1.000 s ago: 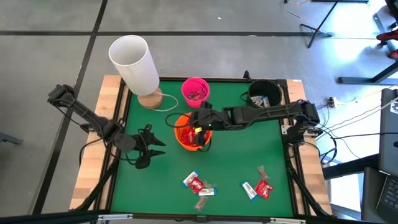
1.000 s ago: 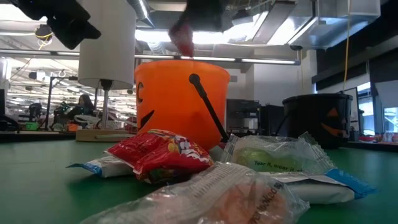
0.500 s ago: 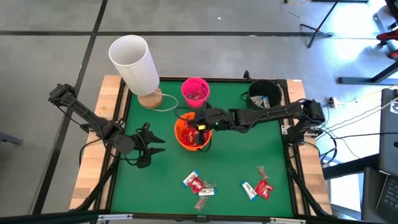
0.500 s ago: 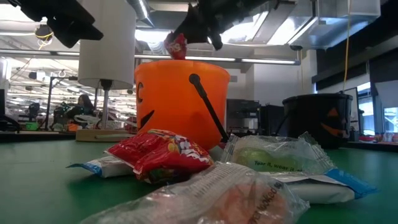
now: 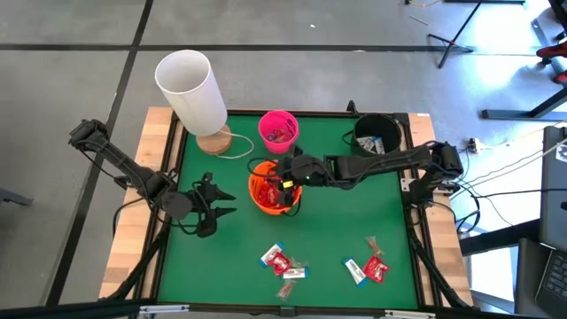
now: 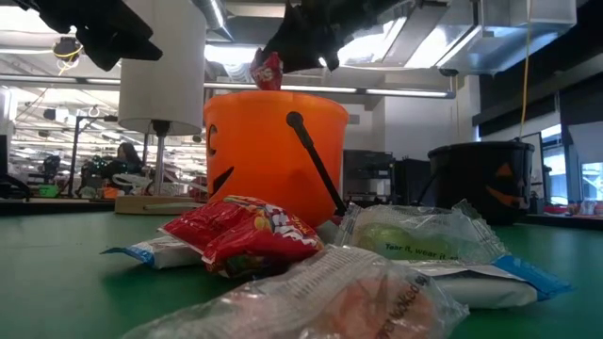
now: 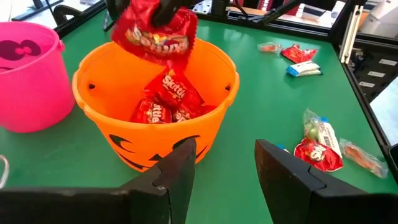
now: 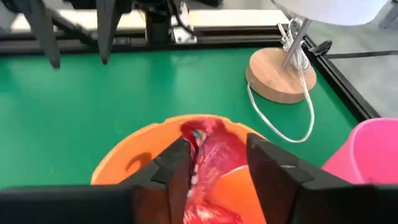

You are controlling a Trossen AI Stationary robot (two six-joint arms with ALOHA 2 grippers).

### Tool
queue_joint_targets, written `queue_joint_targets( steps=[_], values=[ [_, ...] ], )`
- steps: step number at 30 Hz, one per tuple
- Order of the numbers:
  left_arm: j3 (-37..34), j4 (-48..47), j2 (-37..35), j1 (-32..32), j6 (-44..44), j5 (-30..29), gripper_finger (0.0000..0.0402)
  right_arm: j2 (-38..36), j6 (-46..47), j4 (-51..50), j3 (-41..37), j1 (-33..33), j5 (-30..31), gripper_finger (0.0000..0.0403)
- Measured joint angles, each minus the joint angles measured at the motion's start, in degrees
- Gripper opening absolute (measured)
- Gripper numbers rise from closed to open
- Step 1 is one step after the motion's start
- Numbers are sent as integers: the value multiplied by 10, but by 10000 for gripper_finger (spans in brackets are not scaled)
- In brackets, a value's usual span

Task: Sort candy
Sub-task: Put the red candy into the orange bin, then put the white candy into the black bucket

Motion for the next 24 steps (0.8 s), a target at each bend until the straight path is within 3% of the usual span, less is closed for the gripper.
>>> queue_joint_targets(
  steps=[5, 11, 15, 20, 24],
  values=[
    [0, 0, 0, 0, 0, -5, 160, 0, -17, -76, 47, 0, 0, 185],
    [0, 4, 0, 0, -1, -11, 160, 0, -11, -167, 118, 1, -11, 189],
    [0, 4, 0, 0, -1, -11, 160, -1, 28, -342, 208, 23, 69, 175],
    [0, 3, 0, 0, 0, -11, 160, -13, 32, -493, 300, 106, 85, 147],
    [0, 2, 0, 0, 2, -13, 160, -26, 63, -556, 308, 198, 98, 129]
  ],
)
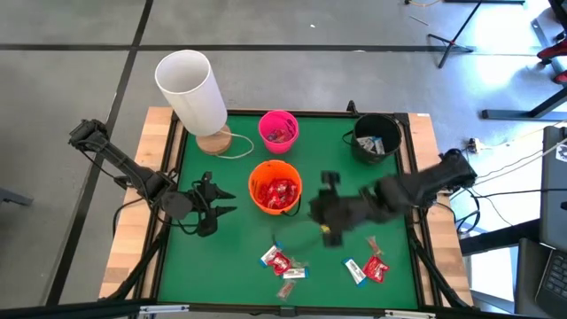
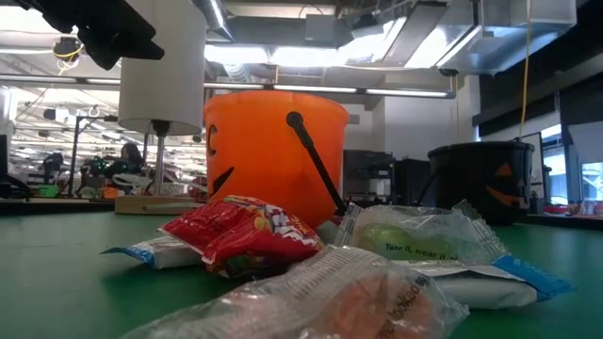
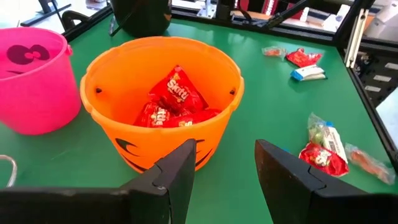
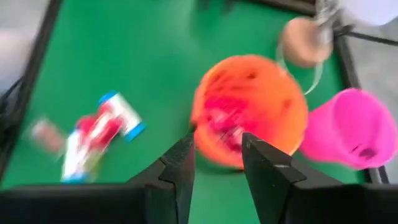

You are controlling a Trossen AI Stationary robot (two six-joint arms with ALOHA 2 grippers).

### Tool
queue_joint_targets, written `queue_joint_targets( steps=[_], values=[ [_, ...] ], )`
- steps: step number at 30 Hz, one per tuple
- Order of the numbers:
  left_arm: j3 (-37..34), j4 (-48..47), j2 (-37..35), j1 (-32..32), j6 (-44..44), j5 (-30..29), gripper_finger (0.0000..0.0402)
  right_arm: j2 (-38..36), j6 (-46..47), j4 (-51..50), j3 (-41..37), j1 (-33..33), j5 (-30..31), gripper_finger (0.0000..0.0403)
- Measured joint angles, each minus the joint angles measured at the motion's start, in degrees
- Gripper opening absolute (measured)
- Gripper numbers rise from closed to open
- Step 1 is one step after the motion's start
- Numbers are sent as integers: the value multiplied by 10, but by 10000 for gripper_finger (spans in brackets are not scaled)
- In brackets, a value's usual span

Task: Sort candy
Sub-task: Put the white candy into the black bucket

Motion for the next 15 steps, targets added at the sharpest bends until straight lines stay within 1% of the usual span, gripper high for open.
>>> queue_joint_targets(
  steps=[2, 5, 9, 11, 15],
  values=[
    [0, 2, 0, 0, 0, -4, 160, -1, 41, -39, -3, 39, 5, 123],
    [0, 9, 0, 0, -1, -4, 160, 2, 139, -117, -18, 93, 0, 117],
    [0, 13, 0, 0, -2, 1, 160, 4, 293, -179, -65, 152, -40, 116],
    [0, 13, 0, 0, -3, 2, 160, 4, 352, -198, -93, 177, -62, 117],
    [0, 13, 0, 0, -3, 2, 160, 4, 443, -211, -154, 223, -74, 117]
  ],
)
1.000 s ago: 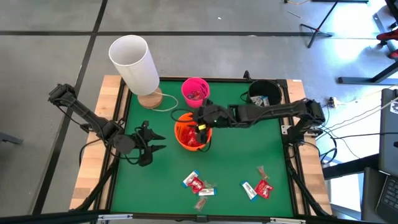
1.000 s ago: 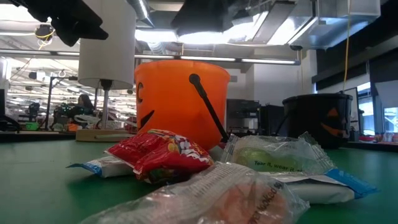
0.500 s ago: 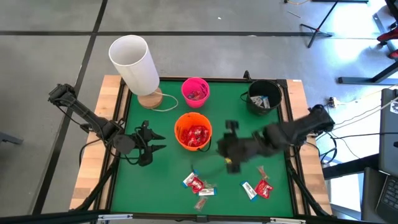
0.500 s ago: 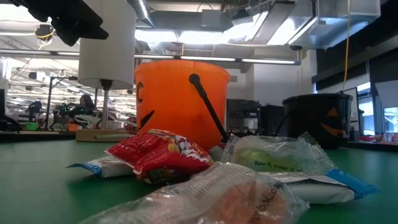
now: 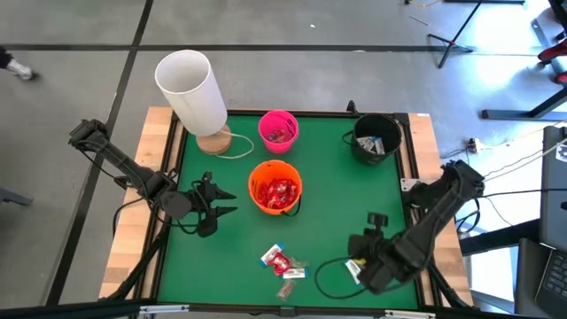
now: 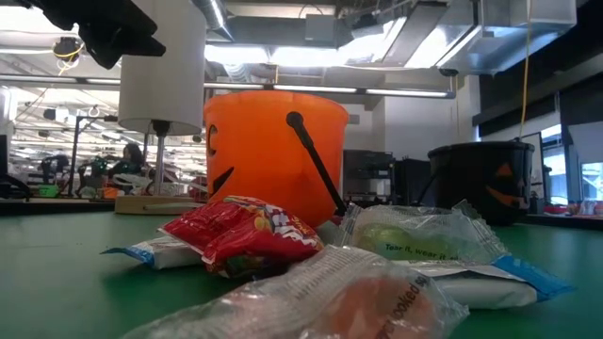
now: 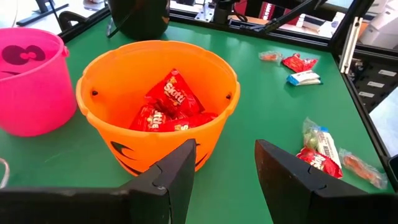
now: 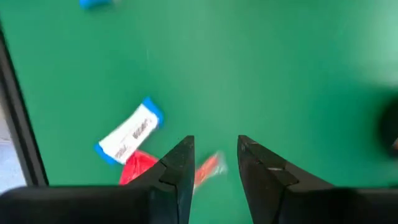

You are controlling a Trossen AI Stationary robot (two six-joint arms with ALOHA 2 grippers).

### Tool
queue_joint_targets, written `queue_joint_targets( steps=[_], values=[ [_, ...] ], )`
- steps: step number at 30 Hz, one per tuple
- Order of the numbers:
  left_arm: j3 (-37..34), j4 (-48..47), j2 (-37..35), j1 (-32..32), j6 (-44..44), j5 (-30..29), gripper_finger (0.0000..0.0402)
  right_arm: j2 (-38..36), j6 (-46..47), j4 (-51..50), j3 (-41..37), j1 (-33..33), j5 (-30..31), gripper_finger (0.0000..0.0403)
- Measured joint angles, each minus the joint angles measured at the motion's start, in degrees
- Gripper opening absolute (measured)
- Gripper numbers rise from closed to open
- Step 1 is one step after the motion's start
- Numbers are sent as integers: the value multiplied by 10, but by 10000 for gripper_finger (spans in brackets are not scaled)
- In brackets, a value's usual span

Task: Sort candy
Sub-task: Put the white candy into the black bucket

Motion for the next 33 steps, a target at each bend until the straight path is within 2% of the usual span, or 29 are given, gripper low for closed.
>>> queue_joint_targets(
  steps=[6, 11, 18, 22, 26, 33],
  values=[
    [0, 0, 0, 0, 1, 0, 160, 0, 92, 108, -105, 40, -75, 120],
    [0, 0, 0, 0, 1, 0, 160, 0, 138, 254, -188, 41, -118, 161],
    [0, 0, 0, 0, 1, 0, 160, 1, 170, 310, -225, 32, -110, 245],
    [0, 0, 0, 0, 1, 0, 160, 2, 197, 322, -240, 32, -93, 276],
    [0, 0, 0, 0, 0, 0, 160, 2, 230, 351, -266, 32, -83, 289],
    [0, 0, 0, 0, 0, 0, 160, 2, 249, 434, -317, 32, -75, 280]
  ],
)
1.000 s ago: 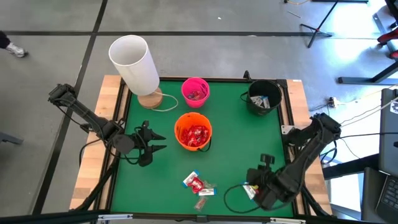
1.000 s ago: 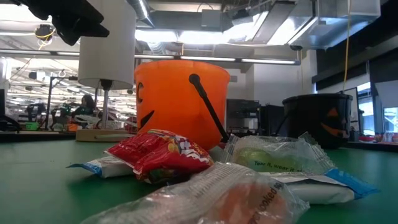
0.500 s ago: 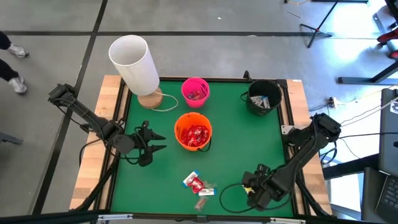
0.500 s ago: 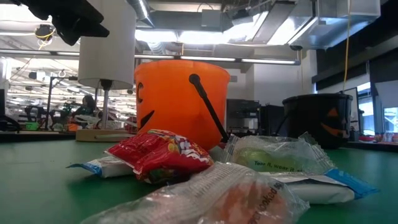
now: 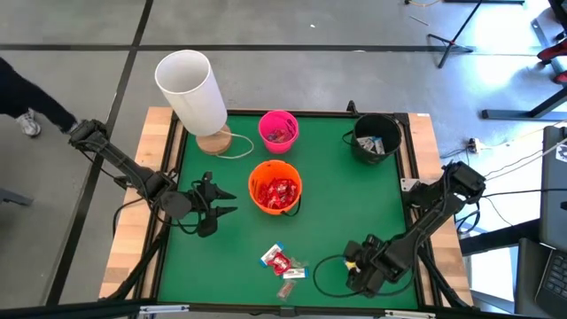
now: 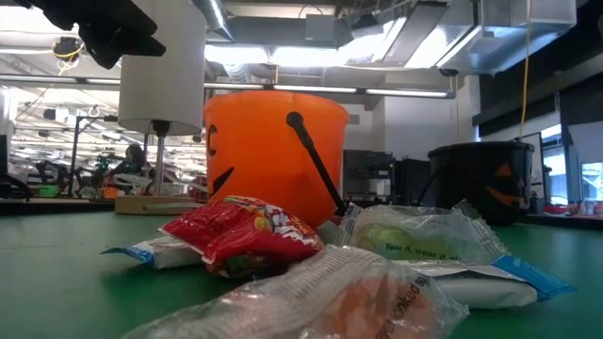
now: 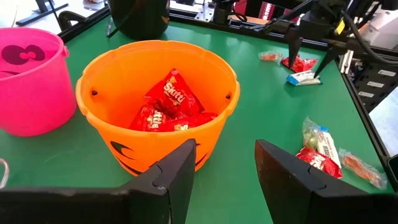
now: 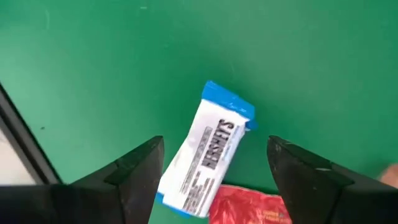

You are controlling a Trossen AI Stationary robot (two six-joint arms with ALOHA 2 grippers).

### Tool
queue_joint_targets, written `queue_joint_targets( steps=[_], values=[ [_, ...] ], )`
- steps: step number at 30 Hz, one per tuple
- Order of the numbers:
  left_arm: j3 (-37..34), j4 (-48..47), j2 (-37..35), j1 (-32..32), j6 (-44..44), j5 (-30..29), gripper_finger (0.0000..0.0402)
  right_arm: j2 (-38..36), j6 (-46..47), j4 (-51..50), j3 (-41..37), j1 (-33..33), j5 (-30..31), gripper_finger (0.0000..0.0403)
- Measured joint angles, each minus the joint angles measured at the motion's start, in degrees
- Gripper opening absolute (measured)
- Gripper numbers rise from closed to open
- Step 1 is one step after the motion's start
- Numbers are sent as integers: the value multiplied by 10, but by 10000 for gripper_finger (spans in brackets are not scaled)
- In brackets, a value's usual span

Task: Sort candy
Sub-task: Put the white candy into the black bucket

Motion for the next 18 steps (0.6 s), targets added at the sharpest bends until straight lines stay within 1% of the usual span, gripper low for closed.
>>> queue_joint_targets(
  steps=[11, 18],
  values=[
    [0, 0, 0, 0, -4, 0, 160, 0, 33, 6, -32, 0, 31, 243],
    [0, 0, 0, 0, -4, 0, 160, 0, 40, 49, -53, 0, 29, 222]
  ],
)
